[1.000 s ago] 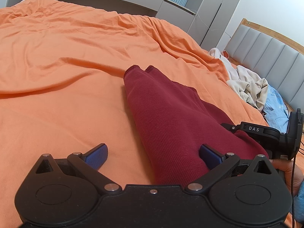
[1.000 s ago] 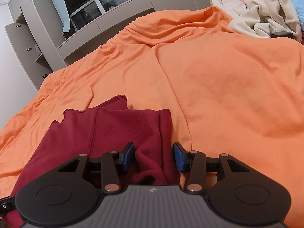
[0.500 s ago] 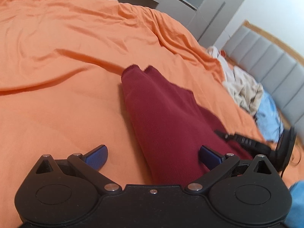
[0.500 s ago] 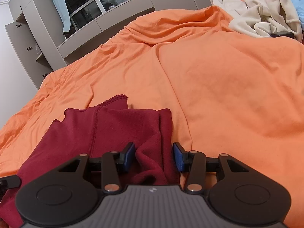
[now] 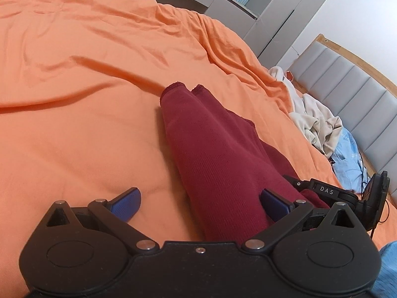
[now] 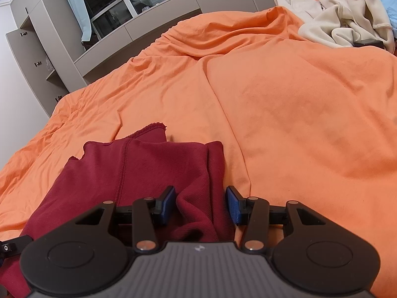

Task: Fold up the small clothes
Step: 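Close the left gripper on the sweater bundle while the right gripper holds its edge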

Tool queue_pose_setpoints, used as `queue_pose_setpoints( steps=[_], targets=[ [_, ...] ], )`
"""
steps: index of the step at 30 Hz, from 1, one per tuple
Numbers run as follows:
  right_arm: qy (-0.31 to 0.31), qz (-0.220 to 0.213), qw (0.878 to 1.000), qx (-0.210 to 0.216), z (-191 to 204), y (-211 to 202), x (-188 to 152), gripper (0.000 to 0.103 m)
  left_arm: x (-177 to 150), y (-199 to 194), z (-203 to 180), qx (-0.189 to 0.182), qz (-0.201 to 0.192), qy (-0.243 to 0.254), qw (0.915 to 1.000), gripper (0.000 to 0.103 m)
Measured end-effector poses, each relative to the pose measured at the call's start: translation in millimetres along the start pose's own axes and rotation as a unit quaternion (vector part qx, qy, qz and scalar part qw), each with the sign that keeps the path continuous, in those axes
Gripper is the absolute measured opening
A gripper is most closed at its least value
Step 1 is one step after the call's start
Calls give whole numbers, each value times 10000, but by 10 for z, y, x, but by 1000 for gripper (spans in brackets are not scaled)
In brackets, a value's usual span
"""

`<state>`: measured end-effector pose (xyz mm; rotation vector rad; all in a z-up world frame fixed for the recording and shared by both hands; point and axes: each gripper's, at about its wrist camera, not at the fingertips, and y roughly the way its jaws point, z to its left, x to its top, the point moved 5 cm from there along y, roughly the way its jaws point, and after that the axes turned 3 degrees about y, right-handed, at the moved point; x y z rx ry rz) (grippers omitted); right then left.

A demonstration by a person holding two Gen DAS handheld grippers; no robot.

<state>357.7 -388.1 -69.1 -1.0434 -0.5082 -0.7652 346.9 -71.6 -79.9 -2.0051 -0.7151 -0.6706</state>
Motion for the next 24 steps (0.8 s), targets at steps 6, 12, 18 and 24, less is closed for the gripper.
queue_pose_setpoints(
  steps=[6,12,18,24],
  targets=[
    [9,6,10000,-2,5,1,-3,51,-2,-4,2,5,-7,3,10000,103],
    [7,8,10000,-3,3,3,0,52,-2,1,2,4,-9,4,10000,103],
    [-20,13,10000,-44,10,10,-5,52,-7,0,2,8,-11,5,10000,103],
    [-174,27,9998,-110,79,-5,8,44,-5,2,0,9,-7,7,10000,103]
  ],
)
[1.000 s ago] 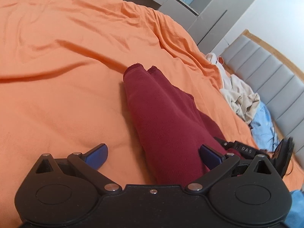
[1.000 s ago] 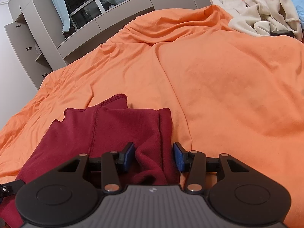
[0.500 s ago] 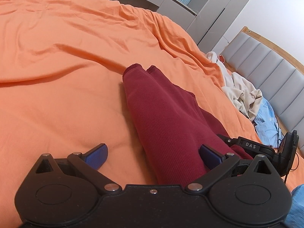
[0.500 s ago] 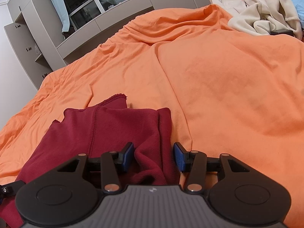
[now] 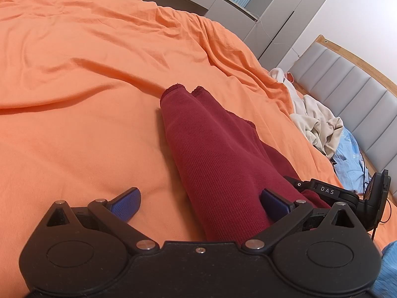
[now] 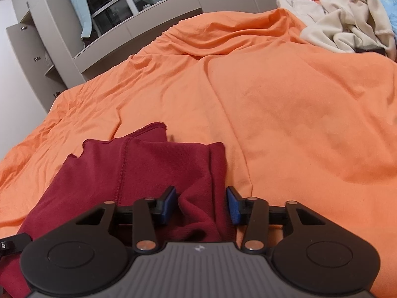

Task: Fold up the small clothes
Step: 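Close the left gripper on the sweater bundle while the right gripper holds its edge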

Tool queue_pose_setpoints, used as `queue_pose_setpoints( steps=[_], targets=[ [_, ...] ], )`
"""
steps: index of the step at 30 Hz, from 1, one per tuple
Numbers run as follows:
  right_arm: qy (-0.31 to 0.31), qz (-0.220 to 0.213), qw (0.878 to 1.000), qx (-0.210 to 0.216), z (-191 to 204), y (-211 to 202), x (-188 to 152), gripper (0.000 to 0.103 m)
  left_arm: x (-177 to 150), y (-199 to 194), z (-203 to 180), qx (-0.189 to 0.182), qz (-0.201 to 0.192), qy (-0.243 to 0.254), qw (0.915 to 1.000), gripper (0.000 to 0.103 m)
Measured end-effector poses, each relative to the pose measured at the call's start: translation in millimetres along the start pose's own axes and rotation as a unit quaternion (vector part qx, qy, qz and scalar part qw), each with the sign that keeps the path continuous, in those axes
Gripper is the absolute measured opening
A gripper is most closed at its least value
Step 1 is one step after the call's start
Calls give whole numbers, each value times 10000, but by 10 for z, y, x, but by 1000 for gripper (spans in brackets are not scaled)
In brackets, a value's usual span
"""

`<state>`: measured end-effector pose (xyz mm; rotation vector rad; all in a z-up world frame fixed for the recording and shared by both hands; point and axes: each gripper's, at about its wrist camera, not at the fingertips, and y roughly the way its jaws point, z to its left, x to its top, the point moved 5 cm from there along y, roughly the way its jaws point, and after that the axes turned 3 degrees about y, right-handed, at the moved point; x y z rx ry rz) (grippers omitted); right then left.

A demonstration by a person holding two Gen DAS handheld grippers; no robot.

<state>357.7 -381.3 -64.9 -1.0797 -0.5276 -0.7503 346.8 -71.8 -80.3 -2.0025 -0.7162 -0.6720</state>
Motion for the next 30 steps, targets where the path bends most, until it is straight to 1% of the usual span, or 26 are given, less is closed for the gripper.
queue_pose_setpoints(
  steps=[4,6,7,9,11,12,14,15,17,18,20,22,24,25,28,30],
  targets=[
    [-249,4,9996,-148,107,-38,12,38,35,11,4,8,47,4,10000,102],
    [-320,-16,9993,-183,147,-59,18,36,53,6,-9,59,87,45,9999,101],
    [-337,-20,9992,-189,156,-65,25,35,69,15,-31,79,103,84,9999,99],
    [-329,-35,9993,-188,164,-77,30,32,75,10,-68,-3,144,152,9998,92],
    [-315,-68,9993,-192,168,-94,32,28,79,38,-109,-129,217,176,9995,82],
    [-310,-89,9993,-190,175,-103,37,27,75,53,-120,-197,258,165,9993,79],
    [-332,-146,9992,-188,198,-131,53,22,85,94,-136,-329,325,92,9989,68],
    [-371,-179,9990,-196,221,-151,65,21,84,103,-140,-347,341,40,9988,66],
    [-429,-248,9986,-173,264,-197,98,18,94,111,-148,-341,324,-23,9989,56],
    [-456,-299,9984,-134,300,-229,120,18,101,98,-170,-319,269,18,9991,53],
    [-536,-432,9976,-52,388,-302,168,17,120,47,-260,-229,106,307,9992,43],
    [-618,-554,9965,20,485,-368,225,17,152,-10,-384,-88,-76,751,9971,39],
    [-676,-673,9954,130,583,-430,267,16,185,-87,-493,-14,-222,1072,9940,37],
    [-679,-736,9946,256,637,-457,282,16,210,-120,-535,2,-290,1204,9923,37],
    [-785,-888,9917,497,835,-501,325,16,303,-232,-618,46,-480,1496,9876,36],
    [-907,-975,9890,649,994,-515,326,16,357,-325,-654,147,-633,1663,9839,36]
  ],
)
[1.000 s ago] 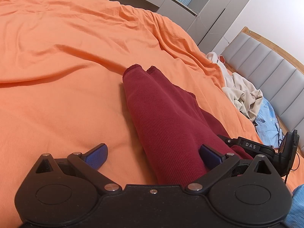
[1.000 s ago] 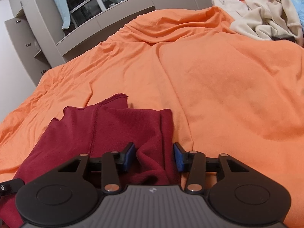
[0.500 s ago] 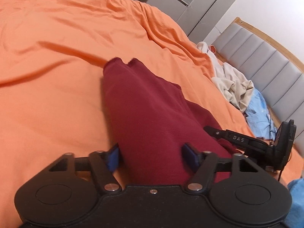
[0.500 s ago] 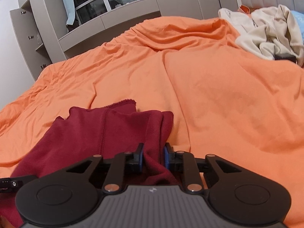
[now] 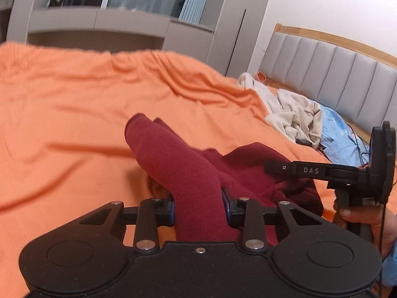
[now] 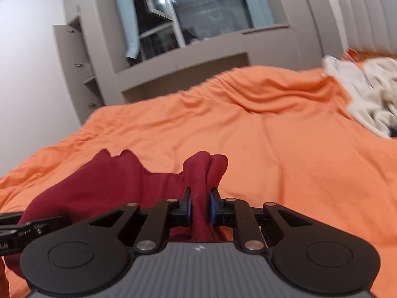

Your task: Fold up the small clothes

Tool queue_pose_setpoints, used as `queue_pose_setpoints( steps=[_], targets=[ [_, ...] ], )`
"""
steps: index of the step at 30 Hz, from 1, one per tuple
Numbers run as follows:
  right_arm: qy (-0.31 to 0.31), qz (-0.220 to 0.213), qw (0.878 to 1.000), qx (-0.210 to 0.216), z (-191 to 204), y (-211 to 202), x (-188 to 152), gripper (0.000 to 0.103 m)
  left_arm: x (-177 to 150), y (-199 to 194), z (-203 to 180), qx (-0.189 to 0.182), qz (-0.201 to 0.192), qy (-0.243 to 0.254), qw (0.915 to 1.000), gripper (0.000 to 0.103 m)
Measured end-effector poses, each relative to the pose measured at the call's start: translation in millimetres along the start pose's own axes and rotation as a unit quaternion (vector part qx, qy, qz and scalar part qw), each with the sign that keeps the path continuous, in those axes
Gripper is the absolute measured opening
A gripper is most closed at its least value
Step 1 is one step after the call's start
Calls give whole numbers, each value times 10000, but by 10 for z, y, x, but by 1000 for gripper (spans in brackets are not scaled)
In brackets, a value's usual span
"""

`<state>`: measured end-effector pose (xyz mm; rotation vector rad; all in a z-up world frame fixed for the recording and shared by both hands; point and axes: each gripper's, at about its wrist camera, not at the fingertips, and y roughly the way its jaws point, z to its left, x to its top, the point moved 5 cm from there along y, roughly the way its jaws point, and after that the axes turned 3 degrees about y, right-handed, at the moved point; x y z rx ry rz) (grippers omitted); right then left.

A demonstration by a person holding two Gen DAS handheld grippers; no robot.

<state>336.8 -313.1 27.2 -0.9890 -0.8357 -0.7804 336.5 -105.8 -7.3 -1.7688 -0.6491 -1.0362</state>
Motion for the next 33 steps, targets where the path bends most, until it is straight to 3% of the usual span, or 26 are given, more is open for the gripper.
queue_pose_setpoints(
  steps=[7,15,27,33],
  targets=[
    [-73,24,9993,362,429,260,-4,16,205,-407,172,571,-460,423,9964,35],
    [-141,344,9982,469,702,601,-165,16,237,-727,568,1097,-497,295,9923,35],
    [-88,933,9956,64,546,719,-501,19,-80,-633,924,1356,167,34,9906,37],
    [-18,994,9950,27,497,729,-526,24,-165,-572,977,1469,370,60,9884,44]
  ],
)
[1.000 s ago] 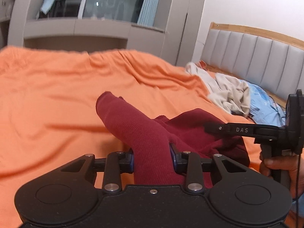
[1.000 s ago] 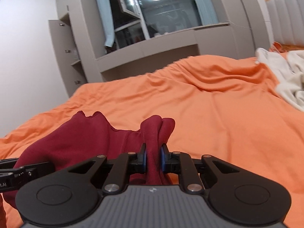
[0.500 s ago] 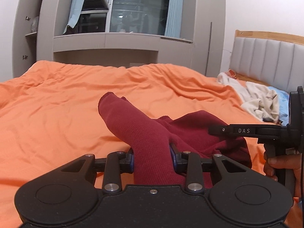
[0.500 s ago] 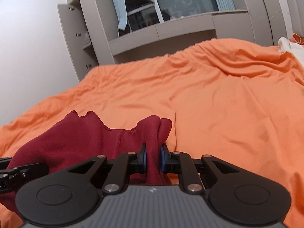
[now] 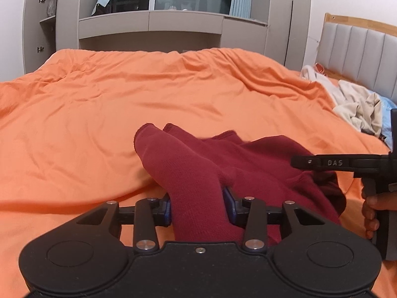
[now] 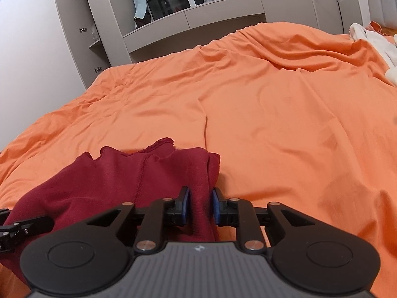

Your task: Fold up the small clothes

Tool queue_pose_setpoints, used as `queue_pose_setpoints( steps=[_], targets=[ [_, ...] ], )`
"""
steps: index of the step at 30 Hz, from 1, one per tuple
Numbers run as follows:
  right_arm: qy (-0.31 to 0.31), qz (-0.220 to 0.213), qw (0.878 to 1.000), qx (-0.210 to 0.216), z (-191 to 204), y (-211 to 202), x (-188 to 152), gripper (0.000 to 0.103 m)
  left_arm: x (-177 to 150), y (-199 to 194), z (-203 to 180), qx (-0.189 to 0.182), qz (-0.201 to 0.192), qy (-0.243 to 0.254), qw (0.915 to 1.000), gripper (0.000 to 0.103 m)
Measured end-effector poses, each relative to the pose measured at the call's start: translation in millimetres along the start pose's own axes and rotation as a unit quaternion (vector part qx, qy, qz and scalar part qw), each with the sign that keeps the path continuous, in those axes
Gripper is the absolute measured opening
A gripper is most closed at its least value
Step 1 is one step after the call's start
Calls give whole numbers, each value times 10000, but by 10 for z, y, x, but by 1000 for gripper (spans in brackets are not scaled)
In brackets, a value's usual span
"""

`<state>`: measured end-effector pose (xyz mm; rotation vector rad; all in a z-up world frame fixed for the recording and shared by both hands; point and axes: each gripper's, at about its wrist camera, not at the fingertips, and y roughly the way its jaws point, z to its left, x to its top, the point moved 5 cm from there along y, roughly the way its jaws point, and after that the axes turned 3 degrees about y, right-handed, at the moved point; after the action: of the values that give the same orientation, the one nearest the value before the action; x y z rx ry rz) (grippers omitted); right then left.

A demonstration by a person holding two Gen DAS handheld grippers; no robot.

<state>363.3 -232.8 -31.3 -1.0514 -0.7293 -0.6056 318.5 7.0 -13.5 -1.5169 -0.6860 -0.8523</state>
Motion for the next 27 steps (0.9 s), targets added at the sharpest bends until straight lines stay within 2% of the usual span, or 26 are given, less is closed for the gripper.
queue_pose_setpoints(
  steps=[6,9,11,15,17,23,27],
  targets=[
    [87,-16,9999,-86,-43,-14,11,37,-58,58,44,44,138,-130,9998,51],
    [79,-72,9999,-112,-36,-49,22,43,-64,72,76,81,218,-208,9995,63],
    [57,-138,9998,-141,-29,-84,37,56,-56,69,102,109,242,-314,9992,79],
    [76,-339,9993,-127,2,-210,89,72,-26,30,162,180,192,-496,9984,92],
    [38,-483,9988,-71,43,-308,115,85,-6,-6,199,186,140,-635,9977,98],
    [-274,-1047,9941,115,241,-671,192,102,73,-166,251,206,-108,-989,9948,102],
    [-399,-1435,9887,188,364,-920,189,103,145,-344,218,211,-430,-981,9940,102]
  ],
)
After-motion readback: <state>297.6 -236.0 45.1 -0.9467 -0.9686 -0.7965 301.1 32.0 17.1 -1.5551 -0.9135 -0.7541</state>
